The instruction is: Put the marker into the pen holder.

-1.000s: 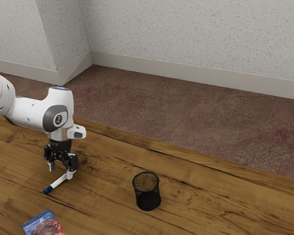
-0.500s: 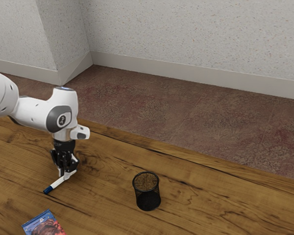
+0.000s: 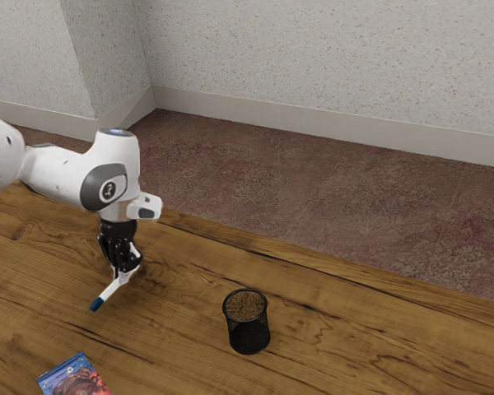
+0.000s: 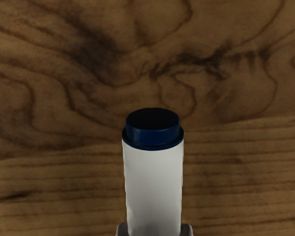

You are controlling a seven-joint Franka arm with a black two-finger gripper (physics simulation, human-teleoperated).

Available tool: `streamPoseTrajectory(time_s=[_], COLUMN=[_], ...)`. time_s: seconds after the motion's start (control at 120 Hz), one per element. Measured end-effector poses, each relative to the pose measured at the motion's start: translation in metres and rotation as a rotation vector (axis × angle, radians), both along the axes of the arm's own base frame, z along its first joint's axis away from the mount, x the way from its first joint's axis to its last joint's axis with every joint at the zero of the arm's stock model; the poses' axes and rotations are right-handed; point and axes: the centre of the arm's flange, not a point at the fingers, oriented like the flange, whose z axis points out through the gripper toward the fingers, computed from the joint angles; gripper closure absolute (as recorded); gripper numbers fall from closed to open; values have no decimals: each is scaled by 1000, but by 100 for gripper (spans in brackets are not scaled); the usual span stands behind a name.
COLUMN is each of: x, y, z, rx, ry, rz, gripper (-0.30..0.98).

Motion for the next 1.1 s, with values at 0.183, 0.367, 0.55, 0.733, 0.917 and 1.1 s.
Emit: streamPoseTrajectory(time_s=[0.183,0.367,0.55,0.733,0.917,1.1], x=[3,-7,14,21,15,13], y=[-64,-137,-169,-214,-260,-256], z=[83,114,100,89,83,85], rx=[59,51,-68,-219,-337,-361], ry=[-241,-529,-766,-933,-996,-1030], rz=[-158,-284,-264,-230,-185,-129], gripper=[79,79,79,79,79,79])
